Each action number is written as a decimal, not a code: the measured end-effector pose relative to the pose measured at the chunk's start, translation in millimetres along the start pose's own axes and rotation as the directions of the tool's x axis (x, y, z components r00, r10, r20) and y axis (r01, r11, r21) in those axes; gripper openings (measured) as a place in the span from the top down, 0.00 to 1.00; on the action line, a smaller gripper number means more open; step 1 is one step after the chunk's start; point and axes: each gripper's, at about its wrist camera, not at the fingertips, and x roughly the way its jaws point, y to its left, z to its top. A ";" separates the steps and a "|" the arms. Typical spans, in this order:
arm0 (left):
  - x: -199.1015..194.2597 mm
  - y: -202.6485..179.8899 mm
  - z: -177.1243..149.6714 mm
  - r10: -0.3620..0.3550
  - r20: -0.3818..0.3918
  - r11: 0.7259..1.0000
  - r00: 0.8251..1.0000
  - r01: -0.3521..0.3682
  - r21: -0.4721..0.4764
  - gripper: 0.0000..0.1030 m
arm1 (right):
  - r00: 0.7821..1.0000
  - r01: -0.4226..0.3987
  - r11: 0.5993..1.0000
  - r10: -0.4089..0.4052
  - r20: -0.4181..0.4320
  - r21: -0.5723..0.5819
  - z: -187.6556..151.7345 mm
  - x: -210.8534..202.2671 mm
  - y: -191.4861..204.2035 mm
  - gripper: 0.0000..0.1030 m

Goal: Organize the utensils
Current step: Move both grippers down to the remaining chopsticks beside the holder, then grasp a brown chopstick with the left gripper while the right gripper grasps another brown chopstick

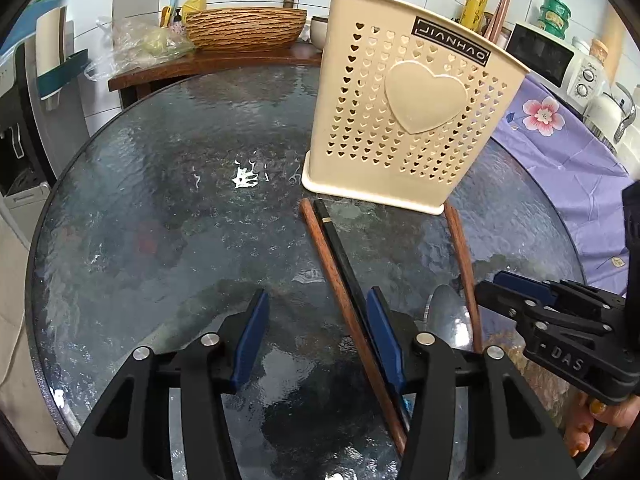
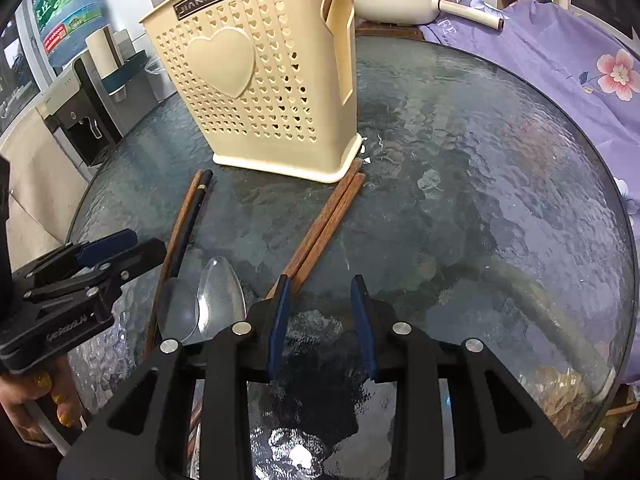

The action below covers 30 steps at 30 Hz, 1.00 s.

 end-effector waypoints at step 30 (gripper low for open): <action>-3.9 0.2 7.1 0.003 0.018 1.000 1.000 -0.003 -0.001 0.61 | 0.998 0.033 0.998 -0.030 -0.063 0.054 42.6 19.5 -37.4 0.83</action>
